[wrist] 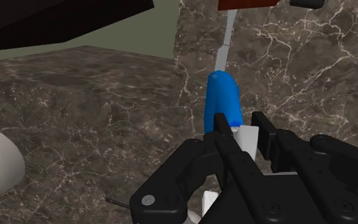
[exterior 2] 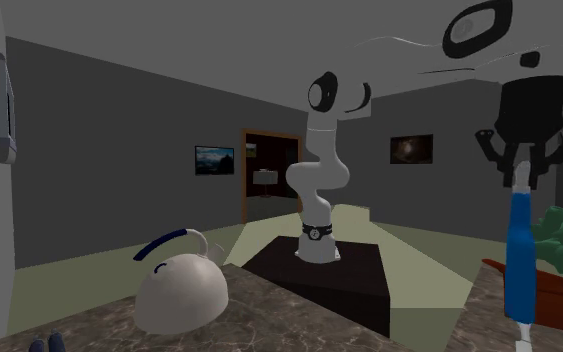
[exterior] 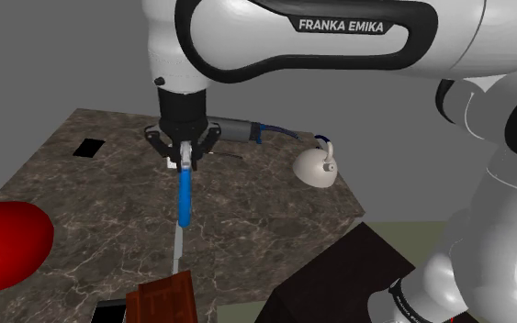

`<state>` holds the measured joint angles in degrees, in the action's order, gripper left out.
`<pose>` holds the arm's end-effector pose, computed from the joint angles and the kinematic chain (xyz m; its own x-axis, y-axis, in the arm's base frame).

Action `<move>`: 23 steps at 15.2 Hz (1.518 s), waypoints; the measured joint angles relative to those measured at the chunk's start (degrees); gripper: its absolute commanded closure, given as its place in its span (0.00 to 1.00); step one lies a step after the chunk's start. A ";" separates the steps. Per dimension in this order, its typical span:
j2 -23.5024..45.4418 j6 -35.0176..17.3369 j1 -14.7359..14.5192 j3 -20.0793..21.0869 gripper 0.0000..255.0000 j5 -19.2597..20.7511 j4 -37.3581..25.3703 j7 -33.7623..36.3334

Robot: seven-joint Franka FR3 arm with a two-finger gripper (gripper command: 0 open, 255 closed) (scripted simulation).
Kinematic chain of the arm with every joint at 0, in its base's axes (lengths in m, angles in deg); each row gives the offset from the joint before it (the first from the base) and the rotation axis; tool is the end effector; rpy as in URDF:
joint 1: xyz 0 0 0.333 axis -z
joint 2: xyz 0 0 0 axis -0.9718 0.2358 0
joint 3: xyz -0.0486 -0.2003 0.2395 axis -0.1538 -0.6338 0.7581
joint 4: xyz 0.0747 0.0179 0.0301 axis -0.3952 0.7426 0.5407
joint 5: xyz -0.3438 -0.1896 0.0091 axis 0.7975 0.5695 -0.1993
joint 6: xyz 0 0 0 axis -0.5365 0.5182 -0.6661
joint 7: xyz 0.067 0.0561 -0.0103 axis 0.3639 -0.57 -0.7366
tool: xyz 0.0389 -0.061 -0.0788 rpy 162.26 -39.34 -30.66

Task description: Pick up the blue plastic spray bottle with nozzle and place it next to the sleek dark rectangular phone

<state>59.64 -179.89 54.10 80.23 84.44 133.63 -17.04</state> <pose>0.4805 0.4332 0.5064 0.9618 -0.2726 -0.0265 -0.2705 -0.9606 0.0639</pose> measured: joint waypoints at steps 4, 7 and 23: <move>6.09 3.11 -5.03 0.93 1.00 2.31 -8.62 4.87; 10.00 4.91 -8.11 1.11 1.00 3.70 -14.04 7.29; 10.69 -4.78 -7.37 0.84 1.00 4.16 -4.82 8.37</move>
<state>70.32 -184.67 46.73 81.07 88.60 128.81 -8.67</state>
